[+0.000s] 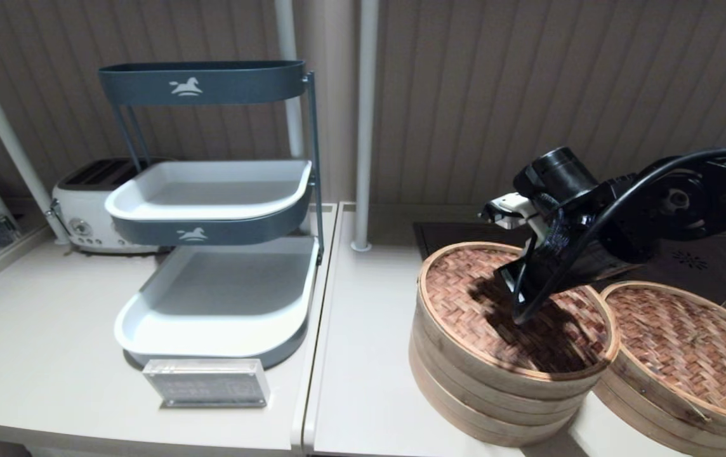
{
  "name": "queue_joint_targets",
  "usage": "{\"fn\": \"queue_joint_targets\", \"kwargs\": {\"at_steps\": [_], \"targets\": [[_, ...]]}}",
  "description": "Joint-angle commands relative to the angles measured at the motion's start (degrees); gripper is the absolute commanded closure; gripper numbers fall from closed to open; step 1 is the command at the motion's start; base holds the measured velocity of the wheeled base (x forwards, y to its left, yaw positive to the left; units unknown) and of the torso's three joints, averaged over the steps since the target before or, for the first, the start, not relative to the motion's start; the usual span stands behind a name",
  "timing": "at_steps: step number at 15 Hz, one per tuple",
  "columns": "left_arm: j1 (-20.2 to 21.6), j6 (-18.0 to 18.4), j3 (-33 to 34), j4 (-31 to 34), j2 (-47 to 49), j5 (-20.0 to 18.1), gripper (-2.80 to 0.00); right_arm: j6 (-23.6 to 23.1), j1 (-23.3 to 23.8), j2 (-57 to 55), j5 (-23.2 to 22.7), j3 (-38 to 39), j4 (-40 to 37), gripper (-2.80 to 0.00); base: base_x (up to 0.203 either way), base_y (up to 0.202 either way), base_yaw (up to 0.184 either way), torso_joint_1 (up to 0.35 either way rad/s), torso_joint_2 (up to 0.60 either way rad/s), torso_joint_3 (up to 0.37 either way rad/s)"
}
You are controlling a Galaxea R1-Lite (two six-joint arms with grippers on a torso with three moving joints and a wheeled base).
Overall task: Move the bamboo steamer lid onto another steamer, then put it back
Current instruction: Put the steamer
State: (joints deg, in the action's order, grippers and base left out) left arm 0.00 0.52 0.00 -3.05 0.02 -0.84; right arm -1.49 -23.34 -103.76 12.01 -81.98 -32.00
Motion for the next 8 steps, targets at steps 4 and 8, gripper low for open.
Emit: {"fn": "queue_joint_targets", "kwargs": {"at_steps": [4, 8], "targets": [[0.0, 0.1, 1.6, 0.0, -0.2, 0.0, 0.0, 0.1, 0.0, 1.7, 0.0, 2.5, -0.1, 0.0, 0.0, 0.0, 0.0, 0.0, 0.0, 0.0], [0.0, 0.0, 1.6, 0.0, -0.2, 0.0, 0.0, 0.0, 0.1, 1.7, 0.1, 2.2, -0.1, 0.0, 0.0, 0.0, 0.0, 0.0, 0.0, 0.0]]}}
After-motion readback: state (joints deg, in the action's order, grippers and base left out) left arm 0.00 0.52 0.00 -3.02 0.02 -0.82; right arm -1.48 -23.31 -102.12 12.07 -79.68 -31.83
